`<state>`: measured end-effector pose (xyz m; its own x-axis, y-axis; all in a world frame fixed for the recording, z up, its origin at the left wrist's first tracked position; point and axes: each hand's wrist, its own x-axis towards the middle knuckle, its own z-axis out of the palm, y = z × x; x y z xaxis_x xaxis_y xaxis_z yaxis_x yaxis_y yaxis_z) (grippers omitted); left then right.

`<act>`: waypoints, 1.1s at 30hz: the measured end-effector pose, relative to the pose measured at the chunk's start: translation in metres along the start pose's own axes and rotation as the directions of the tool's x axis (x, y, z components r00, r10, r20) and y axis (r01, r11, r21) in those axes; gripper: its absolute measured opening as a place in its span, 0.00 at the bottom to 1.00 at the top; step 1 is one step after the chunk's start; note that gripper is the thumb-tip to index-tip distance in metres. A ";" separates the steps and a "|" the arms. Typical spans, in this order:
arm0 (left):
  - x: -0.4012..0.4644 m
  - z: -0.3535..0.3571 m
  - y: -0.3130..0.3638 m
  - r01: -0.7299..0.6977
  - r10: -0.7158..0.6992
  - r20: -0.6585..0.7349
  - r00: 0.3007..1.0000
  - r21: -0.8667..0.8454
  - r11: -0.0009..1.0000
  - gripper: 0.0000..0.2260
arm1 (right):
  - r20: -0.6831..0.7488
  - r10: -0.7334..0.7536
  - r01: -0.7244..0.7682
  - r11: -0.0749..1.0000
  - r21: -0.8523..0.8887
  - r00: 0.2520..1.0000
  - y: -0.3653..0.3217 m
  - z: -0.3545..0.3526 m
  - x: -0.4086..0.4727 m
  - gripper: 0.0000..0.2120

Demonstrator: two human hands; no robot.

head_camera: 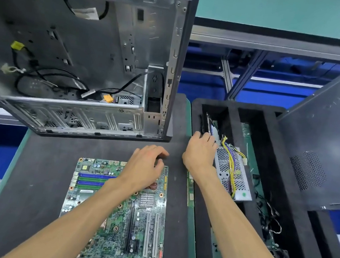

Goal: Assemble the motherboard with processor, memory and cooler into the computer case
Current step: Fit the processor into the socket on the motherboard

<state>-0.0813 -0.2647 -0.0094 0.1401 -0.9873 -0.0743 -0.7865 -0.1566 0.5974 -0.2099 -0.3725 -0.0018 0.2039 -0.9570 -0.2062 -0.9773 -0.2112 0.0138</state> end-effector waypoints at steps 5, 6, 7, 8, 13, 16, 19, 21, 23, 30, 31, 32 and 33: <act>-0.006 -0.002 0.000 0.001 -0.002 -0.001 1.000 -0.019 1.000 0.11 | 0.043 -0.037 0.030 0.990 0.139 0.998 0.009 -0.008 -0.011 0.15; -0.009 -0.003 0.000 -0.001 0.000 -0.010 1.000 -0.015 1.000 0.11 | 0.027 -0.031 0.024 0.977 0.212 0.999 0.011 -0.009 -0.016 0.15; -0.011 -0.003 0.000 0.001 -0.001 -0.022 1.000 -0.010 1.000 0.10 | -0.008 -0.024 0.026 0.956 0.293 1.000 0.013 -0.010 -0.021 0.15; -0.013 -0.004 -0.001 0.007 -0.007 -0.035 0.999 -0.010 1.000 0.09 | -0.065 -0.021 0.044 0.925 0.377 0.998 0.014 -0.010 -0.028 0.16; -0.026 -0.017 0.005 0.135 -0.151 -0.015 0.988 -0.359 0.923 0.07 | -0.422 -0.074 0.371 0.629 0.683 0.904 0.003 -0.004 -0.078 0.24; -0.037 -0.034 0.010 0.187 -0.181 0.069 0.981 -0.570 0.800 0.11 | -0.532 -0.101 0.506 0.499 0.704 0.841 -0.012 0.003 -0.106 0.27; -0.049 -0.046 0.009 0.216 -0.163 0.143 0.976 -0.725 0.654 0.15 | -0.607 -0.138 0.590 0.478 0.651 0.782 -0.026 0.010 -0.124 0.27; -0.059 -0.051 0.003 0.219 -0.164 0.149 0.975 -0.753 0.620 0.10 | -0.622 -0.159 0.616 0.455 0.643 0.766 -0.035 0.012 -0.133 0.28; -0.068 -0.054 -0.005 0.240 -0.183 0.161 0.970 -0.760 0.604 0.07 | -0.615 -0.220 0.641 0.433 0.634 0.757 -0.044 0.014 -0.141 0.28; -0.096 -0.064 -0.037 0.330 -0.369 0.208 0.906 -0.893 0.307 0.08 | -0.475 -0.266 0.545 0.418 0.727 0.839 -0.059 0.025 -0.161 0.25; -0.099 -0.066 -0.041 0.324 -0.391 0.210 0.896 -0.911 0.254 0.08 | -0.394 -0.227 0.452 0.347 0.822 0.891 -0.060 0.026 -0.165 0.24; -0.102 -0.069 -0.044 0.316 -0.407 0.208 0.890 -0.923 0.219 0.07 | -0.295 -0.192 0.338 0.249 0.908 0.936 -0.062 0.026 -0.167 0.22; -0.105 -0.070 -0.047 0.310 -0.415 0.205 0.887 -0.928 0.205 0.06 | -0.201 -0.170 0.227 0.146 0.963 0.965 -0.064 0.026 -0.168 0.19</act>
<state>-0.0162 -0.1520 0.0262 0.3273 -0.8157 -0.4771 0.4410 -0.3147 0.8405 -0.1833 -0.1928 0.0061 0.3745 -0.9272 -0.0045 -0.1514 -0.0563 -0.9869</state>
